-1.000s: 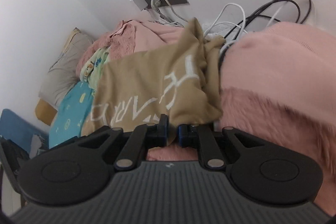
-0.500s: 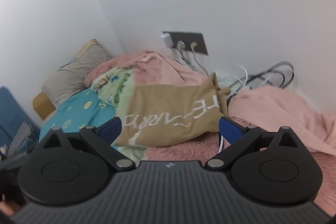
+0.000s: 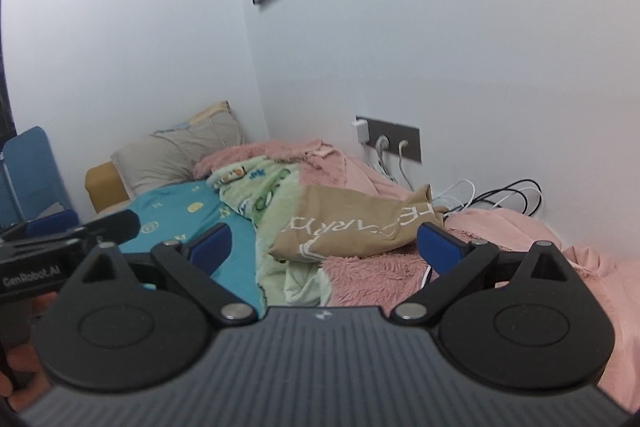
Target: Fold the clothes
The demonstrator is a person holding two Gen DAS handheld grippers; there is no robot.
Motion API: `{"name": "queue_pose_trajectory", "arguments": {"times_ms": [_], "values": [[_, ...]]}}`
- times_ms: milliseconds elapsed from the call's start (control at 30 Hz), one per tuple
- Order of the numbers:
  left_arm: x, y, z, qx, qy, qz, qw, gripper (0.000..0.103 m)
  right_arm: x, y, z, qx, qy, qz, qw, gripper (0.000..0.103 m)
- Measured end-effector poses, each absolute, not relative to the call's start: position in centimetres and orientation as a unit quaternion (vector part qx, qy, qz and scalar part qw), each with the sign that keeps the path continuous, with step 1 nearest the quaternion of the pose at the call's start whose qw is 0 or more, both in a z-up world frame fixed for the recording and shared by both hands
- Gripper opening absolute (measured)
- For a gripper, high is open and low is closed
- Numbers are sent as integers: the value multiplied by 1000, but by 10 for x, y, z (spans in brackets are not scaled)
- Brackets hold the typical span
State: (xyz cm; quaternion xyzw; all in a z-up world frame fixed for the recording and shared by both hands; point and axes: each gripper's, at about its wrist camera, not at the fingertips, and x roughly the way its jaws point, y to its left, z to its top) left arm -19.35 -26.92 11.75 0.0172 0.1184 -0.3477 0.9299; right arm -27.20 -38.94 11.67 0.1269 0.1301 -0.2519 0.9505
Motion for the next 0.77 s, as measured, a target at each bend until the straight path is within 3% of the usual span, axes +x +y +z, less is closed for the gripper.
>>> {"name": "queue_pose_trajectory", "arguments": {"times_ms": [767], "values": [[-203,-209,101,-9,117,-340,933,103,-265,-333,109,54,121,-278,951,101]]}}
